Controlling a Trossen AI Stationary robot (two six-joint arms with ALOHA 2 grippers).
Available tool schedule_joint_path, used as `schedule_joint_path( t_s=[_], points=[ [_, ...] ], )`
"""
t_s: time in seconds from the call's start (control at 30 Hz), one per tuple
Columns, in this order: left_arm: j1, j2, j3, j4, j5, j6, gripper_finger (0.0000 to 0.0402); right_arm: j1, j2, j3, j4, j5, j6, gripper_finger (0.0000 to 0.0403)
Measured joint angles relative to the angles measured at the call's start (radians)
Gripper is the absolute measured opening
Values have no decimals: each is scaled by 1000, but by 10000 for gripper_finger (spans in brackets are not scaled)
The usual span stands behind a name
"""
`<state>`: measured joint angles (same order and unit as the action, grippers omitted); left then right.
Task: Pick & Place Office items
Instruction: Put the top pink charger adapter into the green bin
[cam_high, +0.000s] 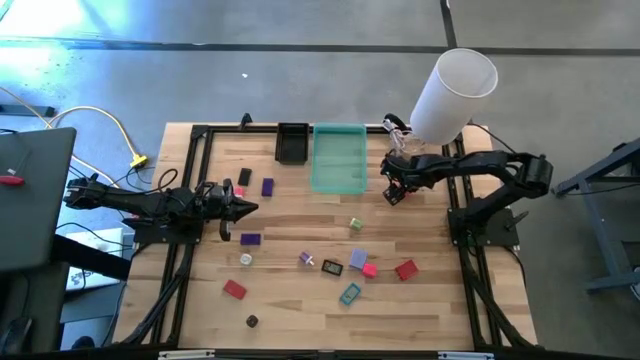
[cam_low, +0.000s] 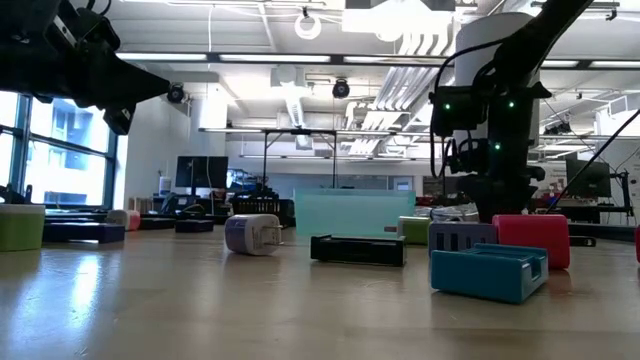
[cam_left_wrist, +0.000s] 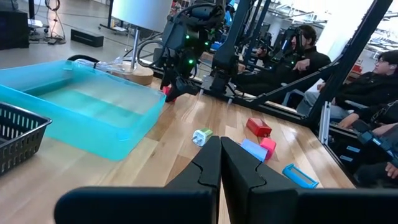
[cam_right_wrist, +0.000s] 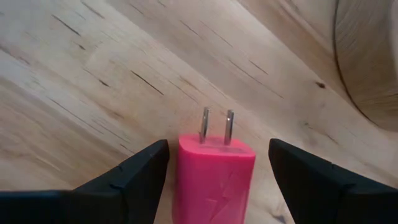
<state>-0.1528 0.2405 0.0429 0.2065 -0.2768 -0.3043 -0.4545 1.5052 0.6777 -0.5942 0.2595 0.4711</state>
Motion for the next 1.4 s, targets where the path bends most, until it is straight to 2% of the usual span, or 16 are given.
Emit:
schedule_joint_path(
  t_s=[0.13, 0.23, 0.33, 0.47, 0.63, 0.83, 1.17, 1.4],
  points=[
    [0, 0, 0, -4, 0, -1, 1, 1, 2, 0, 3, 1, 1, 269],
    [0, 0, 0, -5, 5, -1, 1, 1, 3, 0, 4, -3, 7, 251],
    [0, 0, 0, -5, 10, -1, 1, 3, 4, -1, 3, -8, 52, 208],
    [0, 0, 0, -5, 12, -4, 1, 20, 5, -2, 3, -5, 34, 137],
    [0, 0, 0, -4, 13, 34, 1, 75, 5, -2, 18, 9, -7, 137],
    [0, 0, 0, -4, 13, 68, 1, 222, 9, 30, -16, 45, 17, 137],
    [0, 0, 0, -4, 15, 69, 1, 413, 8, 306, -342, 190, 124, 137],
    [0, 0, 0, 9, 16, 70, 1, 397, 8, 560, -374, 210, -39, 137]
  ],
)
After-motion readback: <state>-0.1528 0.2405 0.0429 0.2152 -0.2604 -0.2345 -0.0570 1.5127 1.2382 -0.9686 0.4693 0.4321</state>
